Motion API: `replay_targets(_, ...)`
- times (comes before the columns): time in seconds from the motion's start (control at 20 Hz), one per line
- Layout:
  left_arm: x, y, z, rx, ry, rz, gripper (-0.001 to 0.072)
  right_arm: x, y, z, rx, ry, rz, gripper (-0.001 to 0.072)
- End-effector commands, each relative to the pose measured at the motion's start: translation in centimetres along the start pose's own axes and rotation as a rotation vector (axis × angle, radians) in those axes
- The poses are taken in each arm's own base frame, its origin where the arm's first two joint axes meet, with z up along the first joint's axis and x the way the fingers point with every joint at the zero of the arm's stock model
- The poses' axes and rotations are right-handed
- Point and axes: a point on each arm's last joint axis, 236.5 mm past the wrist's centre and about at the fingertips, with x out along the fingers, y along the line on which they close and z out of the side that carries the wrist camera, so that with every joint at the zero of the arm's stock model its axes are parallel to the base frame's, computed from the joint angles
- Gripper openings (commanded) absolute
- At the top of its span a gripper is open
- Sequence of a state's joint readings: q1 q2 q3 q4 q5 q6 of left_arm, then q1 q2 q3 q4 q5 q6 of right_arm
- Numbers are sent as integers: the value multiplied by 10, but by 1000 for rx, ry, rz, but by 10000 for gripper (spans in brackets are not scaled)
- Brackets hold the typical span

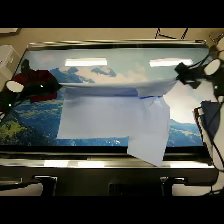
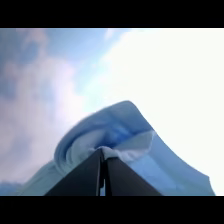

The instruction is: Fold the clothes and pants, and hang the long-sleeved shirts on hangers.

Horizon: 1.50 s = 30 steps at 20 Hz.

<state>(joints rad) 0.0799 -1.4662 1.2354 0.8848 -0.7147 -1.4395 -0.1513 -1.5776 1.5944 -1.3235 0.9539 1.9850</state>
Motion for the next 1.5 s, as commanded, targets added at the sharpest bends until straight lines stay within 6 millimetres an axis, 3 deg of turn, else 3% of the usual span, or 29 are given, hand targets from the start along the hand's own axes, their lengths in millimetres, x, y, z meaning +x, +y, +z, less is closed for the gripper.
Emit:
replay_targets(0.0,45,23,-36,-160,107,-14,25,73,9,-57,187,213,78,38)
replay_targets(0.05,45,24,-38,-161,120,-15,27,76,6,-64,172,238,70,38)
replay_targets(0.1,39,24,-37,-155,135,-22,82,73,3,-63,156,244,67,63)
replay_targets(0.15,30,27,-36,-134,169,-29,216,62,-4,-55,136,250,66,254)
replay_targets(0.2,15,37,-35,-115,220,-23,413,46,-16,-45,110,261,60,463)
replay_targets(0.25,-7,54,-37,-100,294,1,639,25,-34,-41,39,293,47,555)
replay_targets(0.3,-33,77,-46,-95,389,43,719,-1,-64,-42,-26,345,4,556)
replay_targets(0.4,-82,128,-81,-147,586,145,717,-43,-132,-58,-10,480,-147,544)
replay_targets(0.5,-108,154,-127,-258,732,166,710,-63,-171,-91,70,598,-213,528)
replay_targets(0.6,-110,157,-169,-303,796,116,453,-65,-187,-130,115,672,-227,528)
replay_targets(0.75,-95,139,-217,-341,836,-8,458,-60,-185,-174,129,760,-169,528)
replay_targets(0.85,-87,136,-230,-356,827,-28,466,-60,-180,-185,140,791,-141,528)
replay_targets(1.05,-77,138,-238,-370,811,-13,460,-59,-174,-184,151,786,-115,527)
replay_targets(1.15,-69,134,-239,-353,799,-9,423,-58,-173,-183,152,782,-113,527)
replay_targets(1.2,-64,131,-239,-342,792,-7,352,-58,-174,-182,151,780,-114,527)
replay_targets(1.25,-59,130,-239,-342,784,10,347,-57,-174,-182,149,775,-113,527)
replay_targets(1.35,-52,126,-240,-326,777,29,73,-55,-174,-180,133,766,-108,527)
replay_targets(1.4,-51,123,-240,-315,781,27,24,-55,-177,-181,117,768,-110,527)
replay_targets(1.45,-51,122,-240,-311,781,27,24,-54,-179,-180,108,766,-117,527)
